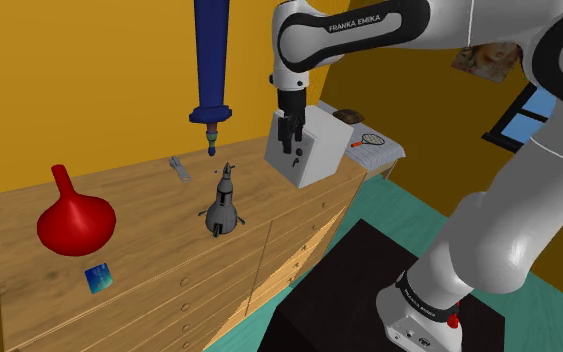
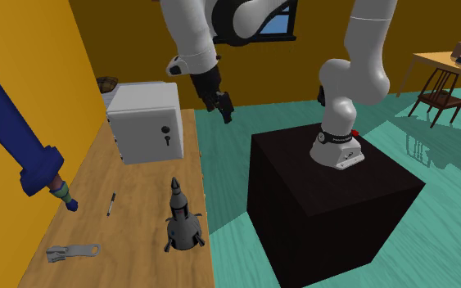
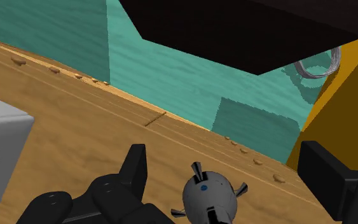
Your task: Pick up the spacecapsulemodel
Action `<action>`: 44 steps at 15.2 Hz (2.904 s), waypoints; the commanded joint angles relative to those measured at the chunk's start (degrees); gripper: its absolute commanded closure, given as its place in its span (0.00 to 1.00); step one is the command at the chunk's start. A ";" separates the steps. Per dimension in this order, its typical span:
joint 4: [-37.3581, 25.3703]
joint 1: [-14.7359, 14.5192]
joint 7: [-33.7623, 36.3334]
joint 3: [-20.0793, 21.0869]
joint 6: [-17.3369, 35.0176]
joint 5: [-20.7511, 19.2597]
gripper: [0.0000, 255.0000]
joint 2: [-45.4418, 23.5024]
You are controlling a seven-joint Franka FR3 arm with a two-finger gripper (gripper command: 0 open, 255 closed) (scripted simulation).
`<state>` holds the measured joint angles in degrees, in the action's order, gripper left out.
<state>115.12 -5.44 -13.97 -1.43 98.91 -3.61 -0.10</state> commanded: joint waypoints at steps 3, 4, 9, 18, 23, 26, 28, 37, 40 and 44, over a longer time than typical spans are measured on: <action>-8.40 -0.74 -3.70 0.83 0.03 -0.56 0.00 -9.65; -10.63 -0.94 -4.54 1.09 -0.11 -0.74 0.00 -12.04; -22.96 -2.12 -8.47 2.48 -1.84 -1.90 0.00 -24.11; -41.21 -4.34 -13.05 4.03 -5.43 -3.85 0.00 -40.54; -39.71 -4.30 -12.72 3.99 -2.24 -3.96 0.00 -42.24; -39.53 -4.30 -12.70 3.99 -2.18 -3.96 1.00 -42.13; -39.52 -4.31 -12.70 3.99 -2.17 -3.96 1.00 -42.12; -40.17 -4.31 -12.83 4.00 -3.35 -3.92 1.00 -41.58; -41.05 -4.34 -13.01 4.02 -5.10 -3.87 1.00 -40.71; -42.46 -4.38 -13.26 4.04 -7.51 -3.80 1.00 -39.69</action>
<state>73.26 -9.70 -27.27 2.57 92.29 -7.45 -40.14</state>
